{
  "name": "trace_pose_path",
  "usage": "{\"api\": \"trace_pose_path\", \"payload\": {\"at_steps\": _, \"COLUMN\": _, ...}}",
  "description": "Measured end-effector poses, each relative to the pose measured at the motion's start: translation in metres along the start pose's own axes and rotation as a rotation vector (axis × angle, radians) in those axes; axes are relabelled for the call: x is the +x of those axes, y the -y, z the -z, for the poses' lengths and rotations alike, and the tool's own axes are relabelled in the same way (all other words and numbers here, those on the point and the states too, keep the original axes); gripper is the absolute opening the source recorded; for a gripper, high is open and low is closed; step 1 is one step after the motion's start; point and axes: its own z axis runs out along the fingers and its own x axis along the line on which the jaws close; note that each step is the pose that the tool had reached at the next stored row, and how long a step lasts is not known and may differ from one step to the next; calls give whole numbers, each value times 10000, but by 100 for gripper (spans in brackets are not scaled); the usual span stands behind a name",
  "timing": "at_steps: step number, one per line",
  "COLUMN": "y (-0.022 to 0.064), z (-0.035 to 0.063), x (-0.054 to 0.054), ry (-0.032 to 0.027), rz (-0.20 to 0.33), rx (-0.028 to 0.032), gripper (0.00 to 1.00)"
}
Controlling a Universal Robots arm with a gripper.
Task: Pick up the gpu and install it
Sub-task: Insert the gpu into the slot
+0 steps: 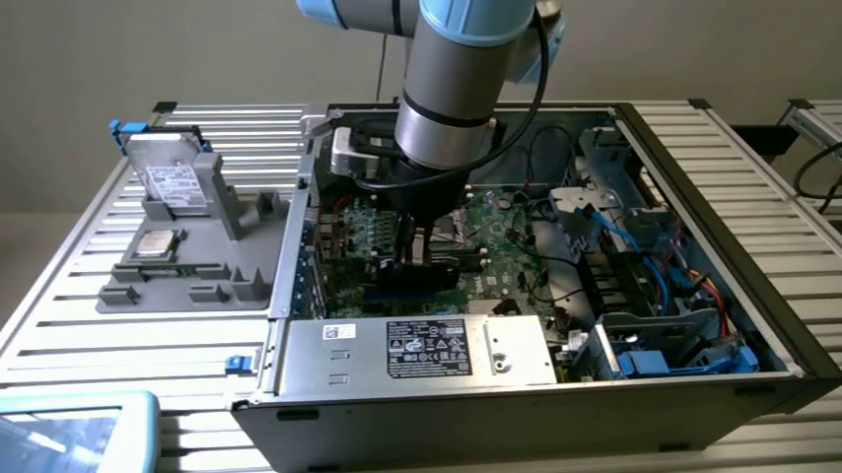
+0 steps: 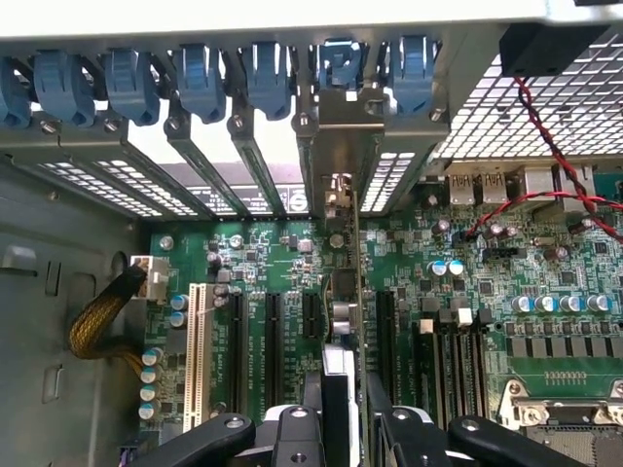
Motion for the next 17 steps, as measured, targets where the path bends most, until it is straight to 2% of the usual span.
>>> {"api": "trace_pose_path", "payload": {"at_steps": 17, "y": 4, "z": -19, "x": 0, "ry": -2, "rz": 21, "rx": 1, "gripper": 27}}
